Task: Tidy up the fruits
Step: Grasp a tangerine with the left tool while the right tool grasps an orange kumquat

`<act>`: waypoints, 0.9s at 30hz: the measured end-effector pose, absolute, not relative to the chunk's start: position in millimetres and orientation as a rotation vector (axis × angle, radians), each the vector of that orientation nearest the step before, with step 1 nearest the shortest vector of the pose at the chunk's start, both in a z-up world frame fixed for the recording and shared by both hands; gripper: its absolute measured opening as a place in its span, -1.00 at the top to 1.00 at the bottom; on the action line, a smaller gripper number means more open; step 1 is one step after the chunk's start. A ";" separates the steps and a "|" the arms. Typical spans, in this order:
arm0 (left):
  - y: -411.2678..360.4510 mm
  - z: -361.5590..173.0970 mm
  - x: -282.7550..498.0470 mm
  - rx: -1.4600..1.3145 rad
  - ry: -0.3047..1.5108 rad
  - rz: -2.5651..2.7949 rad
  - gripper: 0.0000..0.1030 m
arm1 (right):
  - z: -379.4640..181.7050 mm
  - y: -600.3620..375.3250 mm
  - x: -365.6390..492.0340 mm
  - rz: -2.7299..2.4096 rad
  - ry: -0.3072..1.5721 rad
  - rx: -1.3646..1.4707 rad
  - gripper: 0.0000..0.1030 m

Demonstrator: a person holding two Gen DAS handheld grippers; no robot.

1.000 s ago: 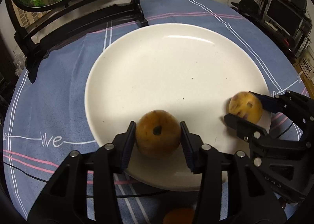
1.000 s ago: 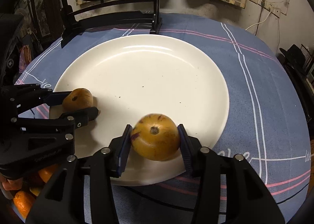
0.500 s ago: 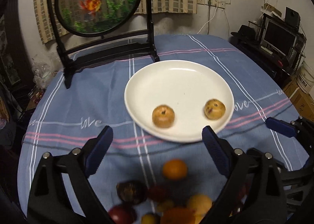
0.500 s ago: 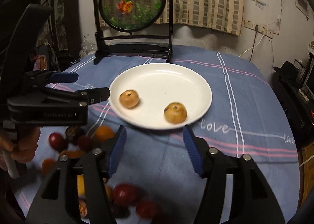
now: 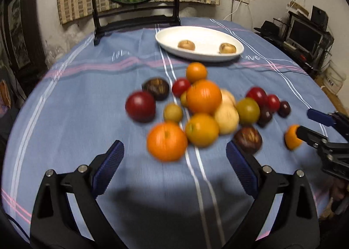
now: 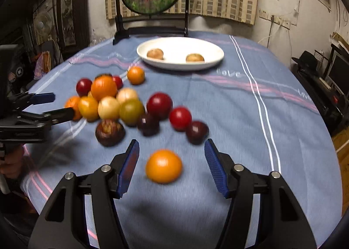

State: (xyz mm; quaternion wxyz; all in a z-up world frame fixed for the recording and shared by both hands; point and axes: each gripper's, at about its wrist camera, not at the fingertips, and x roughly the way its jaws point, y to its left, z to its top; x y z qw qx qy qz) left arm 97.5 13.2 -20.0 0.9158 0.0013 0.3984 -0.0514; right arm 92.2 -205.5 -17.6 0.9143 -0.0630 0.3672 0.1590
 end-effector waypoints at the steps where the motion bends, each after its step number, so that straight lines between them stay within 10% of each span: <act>1: 14.9 -22.2 95.2 -0.008 0.823 -0.118 -0.87 | -22.1 -204.9 91.4 0.328 0.768 -0.126 -0.22; 19: 9.5 -27.1 91.6 0.035 0.809 -0.113 -0.87 | -34.9 -201.5 97.6 0.361 0.857 -0.112 -0.21; 27: 8.2 -26.8 90.9 0.049 0.804 -0.106 -0.87 | -40.5 -199.4 102.7 0.373 0.897 -0.110 0.23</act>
